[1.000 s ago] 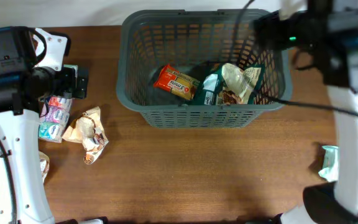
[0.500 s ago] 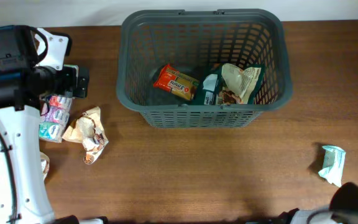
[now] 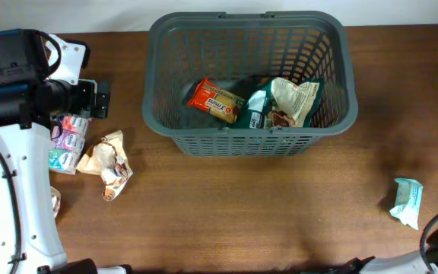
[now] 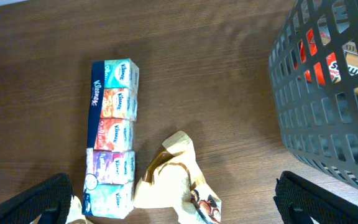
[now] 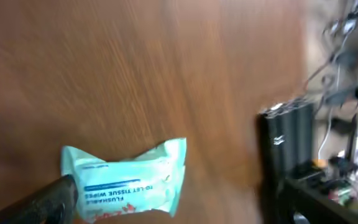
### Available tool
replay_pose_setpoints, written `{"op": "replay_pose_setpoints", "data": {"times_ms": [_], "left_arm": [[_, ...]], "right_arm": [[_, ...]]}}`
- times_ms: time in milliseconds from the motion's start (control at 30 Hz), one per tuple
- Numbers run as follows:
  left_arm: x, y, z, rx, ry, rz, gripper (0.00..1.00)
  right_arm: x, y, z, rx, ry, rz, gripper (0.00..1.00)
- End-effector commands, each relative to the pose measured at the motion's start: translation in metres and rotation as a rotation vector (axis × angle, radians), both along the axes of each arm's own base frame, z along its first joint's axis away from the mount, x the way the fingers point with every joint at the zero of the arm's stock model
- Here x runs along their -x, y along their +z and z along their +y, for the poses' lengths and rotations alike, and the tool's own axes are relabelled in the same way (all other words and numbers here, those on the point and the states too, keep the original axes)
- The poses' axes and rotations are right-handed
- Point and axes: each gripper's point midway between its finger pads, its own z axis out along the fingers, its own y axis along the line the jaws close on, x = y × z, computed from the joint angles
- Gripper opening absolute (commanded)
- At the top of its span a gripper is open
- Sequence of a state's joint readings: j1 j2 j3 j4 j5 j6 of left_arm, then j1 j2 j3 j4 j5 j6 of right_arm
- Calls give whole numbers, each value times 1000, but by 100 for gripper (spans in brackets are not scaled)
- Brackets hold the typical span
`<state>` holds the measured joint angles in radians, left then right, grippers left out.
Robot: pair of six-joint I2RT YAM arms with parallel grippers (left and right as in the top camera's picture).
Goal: Pack container
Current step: 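Lower the right gripper onto the mint-green wipes pouch and grasp it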
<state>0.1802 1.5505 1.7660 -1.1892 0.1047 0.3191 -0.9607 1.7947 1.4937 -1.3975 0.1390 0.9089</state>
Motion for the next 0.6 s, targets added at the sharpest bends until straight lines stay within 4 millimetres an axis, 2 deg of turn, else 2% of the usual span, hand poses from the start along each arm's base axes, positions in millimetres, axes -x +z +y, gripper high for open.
{"op": "replay_pose_setpoints", "data": {"times_ms": [0, 100, 200, 300, 400, 467, 567], "left_arm": [[-1, -3, 0, 6, -8, 8, 99], [-1, -3, 0, 6, -8, 8, 99], [-1, -4, 0, 6, -8, 9, 99], [-1, -4, 0, 6, -8, 9, 99], [-1, -4, 0, 6, -8, 9, 99], [-1, -4, 1, 6, -7, 9, 99], [-1, -4, 1, 6, -7, 9, 99]], "right_arm": [[-27, -27, 32, -62, 68, -54, 99], [-55, -41, 43, -64, 434, -86, 99], [-79, -42, 44, -15, 698, -82, 99], [-104, -41, 47, 16, 1053, -73, 99], [-118, -40, 55, 5, 1389, -32, 99], [-120, -40, 61, -15, 1519, -1, 99], [-124, -40, 66, -30, 1594, -8, 99]]}}
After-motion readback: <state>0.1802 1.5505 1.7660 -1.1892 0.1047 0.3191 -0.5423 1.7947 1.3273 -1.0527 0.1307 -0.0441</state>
